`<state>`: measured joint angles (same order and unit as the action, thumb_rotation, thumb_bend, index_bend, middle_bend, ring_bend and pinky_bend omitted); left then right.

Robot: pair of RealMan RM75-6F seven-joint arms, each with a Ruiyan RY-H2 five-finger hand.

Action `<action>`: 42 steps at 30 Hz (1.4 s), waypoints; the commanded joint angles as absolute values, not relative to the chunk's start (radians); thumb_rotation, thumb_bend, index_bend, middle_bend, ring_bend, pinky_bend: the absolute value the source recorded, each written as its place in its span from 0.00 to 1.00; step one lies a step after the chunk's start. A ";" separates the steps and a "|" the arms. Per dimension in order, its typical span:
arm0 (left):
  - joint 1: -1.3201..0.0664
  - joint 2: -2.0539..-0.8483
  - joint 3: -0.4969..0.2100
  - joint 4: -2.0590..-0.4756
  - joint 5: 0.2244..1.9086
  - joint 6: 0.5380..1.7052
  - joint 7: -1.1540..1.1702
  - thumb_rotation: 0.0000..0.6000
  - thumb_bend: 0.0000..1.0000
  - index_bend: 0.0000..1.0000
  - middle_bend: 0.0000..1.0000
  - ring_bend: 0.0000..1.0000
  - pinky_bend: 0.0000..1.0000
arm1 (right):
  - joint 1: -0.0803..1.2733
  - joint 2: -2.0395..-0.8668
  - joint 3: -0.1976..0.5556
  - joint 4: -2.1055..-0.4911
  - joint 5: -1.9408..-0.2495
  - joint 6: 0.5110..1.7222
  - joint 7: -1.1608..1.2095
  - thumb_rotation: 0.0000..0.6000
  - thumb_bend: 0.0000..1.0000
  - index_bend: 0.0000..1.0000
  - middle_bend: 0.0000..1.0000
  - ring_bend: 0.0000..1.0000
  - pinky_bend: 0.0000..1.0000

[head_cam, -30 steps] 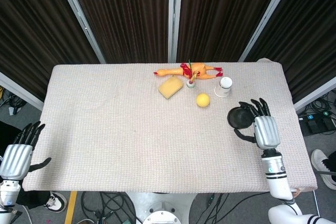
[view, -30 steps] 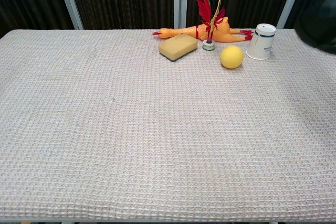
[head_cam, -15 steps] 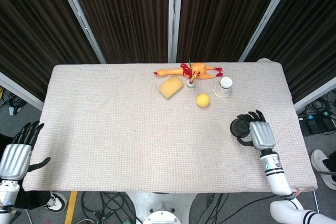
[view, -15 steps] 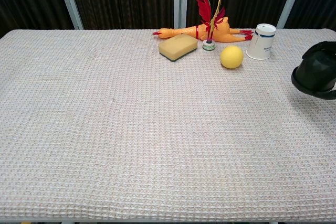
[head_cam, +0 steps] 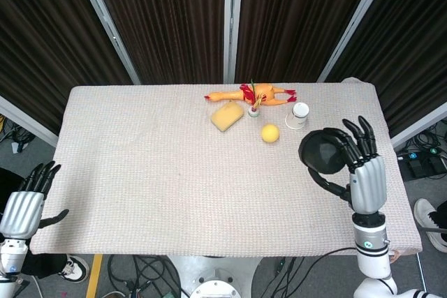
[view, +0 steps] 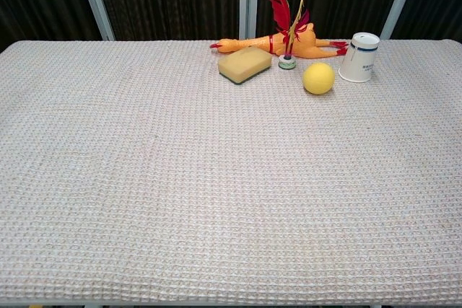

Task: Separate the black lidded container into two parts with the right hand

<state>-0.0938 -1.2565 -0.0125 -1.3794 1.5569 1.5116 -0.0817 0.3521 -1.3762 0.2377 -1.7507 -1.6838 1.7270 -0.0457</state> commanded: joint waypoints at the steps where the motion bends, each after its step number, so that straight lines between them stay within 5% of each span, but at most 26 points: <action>1: -0.091 -1.254 -0.012 -1.382 1.556 1.514 -0.083 1.00 0.13 0.05 0.03 0.00 0.19 | 0.383 -1.440 0.201 -1.530 -1.448 1.372 -0.050 1.00 0.17 0.28 0.44 0.13 0.06; 6: -0.089 -1.255 -0.011 -1.383 1.552 1.512 -0.083 1.00 0.13 0.05 0.03 0.00 0.19 | 0.434 -1.539 0.164 -1.340 -1.361 1.193 -0.050 1.00 0.17 0.28 0.44 0.13 0.04; 16: -0.090 -1.251 -0.013 -1.385 1.558 1.519 -0.083 1.00 0.13 0.05 0.03 0.00 0.19 | 0.481 -1.523 0.242 -1.380 -1.376 1.239 -0.067 1.00 0.17 0.28 0.44 0.13 0.03; 25: -0.111 -1.264 -0.053 -1.417 1.504 1.488 -0.026 1.00 0.13 0.05 0.03 0.00 0.19 | 0.618 -1.619 0.169 -1.543 -1.500 1.109 -0.180 1.00 0.17 0.28 0.44 0.13 0.03; 35: -0.100 -1.272 -0.035 -1.373 1.510 1.487 -0.072 1.00 0.13 0.05 0.03 0.00 0.19 | 0.466 -1.466 0.248 -1.439 -1.320 1.261 -0.108 1.00 0.17 0.28 0.44 0.13 0.03; 42: -0.102 -1.275 -0.038 -1.380 1.515 1.494 -0.063 1.00 0.13 0.05 0.03 0.00 0.19 | 0.527 -1.512 0.180 -1.477 -1.406 1.166 -0.116 1.00 0.17 0.29 0.44 0.13 0.03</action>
<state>-0.1025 -1.2746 -0.0383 -1.3791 1.5146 1.4928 -0.0636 0.4882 -1.4696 0.2040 -1.4620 -1.3605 1.2067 -0.0880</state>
